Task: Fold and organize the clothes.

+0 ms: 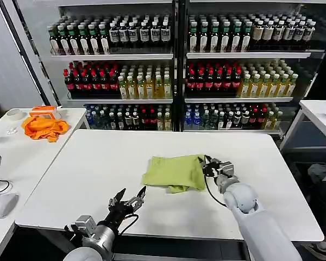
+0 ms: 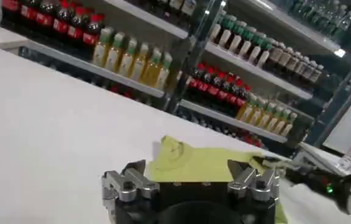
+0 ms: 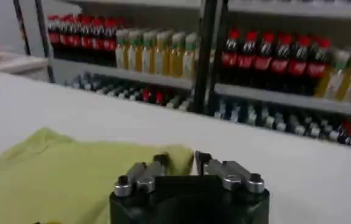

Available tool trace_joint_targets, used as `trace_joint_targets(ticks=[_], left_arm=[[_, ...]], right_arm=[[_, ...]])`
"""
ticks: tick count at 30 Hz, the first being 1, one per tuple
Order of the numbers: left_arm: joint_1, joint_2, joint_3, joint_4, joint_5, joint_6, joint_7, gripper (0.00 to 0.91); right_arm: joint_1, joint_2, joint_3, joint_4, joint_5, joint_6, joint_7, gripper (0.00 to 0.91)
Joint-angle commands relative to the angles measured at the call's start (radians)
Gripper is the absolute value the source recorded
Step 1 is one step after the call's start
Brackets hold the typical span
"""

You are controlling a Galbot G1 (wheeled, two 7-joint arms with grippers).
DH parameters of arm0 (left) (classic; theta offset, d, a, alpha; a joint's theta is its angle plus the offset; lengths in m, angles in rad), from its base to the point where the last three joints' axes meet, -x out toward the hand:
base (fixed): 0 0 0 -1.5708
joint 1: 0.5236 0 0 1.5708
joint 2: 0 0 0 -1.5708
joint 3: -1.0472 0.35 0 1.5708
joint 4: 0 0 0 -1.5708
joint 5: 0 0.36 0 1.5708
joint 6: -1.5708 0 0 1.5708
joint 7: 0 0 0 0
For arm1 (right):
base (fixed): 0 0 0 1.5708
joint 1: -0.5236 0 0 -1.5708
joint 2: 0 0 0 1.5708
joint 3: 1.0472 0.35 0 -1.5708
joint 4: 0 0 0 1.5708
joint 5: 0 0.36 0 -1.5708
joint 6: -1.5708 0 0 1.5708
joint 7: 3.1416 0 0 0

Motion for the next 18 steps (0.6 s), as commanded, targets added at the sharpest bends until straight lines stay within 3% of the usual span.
trace_joint_targets(ticks=[1,6,18], left_arm=[[-0.001,0.0,0.009,0.005,0.07,-0.02,0.014,0.907],[-0.017,0.01,0.011,0.013,0.159,-0.046,0.03,0.907],[-0.037,0.035,0.002,0.032,0.221,-0.074,0.036,0.907]], right_arm=[[-0.244,-0.095,0.132,0.23,-0.052,0.261,0.032,0.907],[-0.458,-0.111,0.224,0.362,-0.076,0.316,0.092,0.907],[-0.694,-0.031,0.287,0.471,-0.086,0.322,0.103,0.907]])
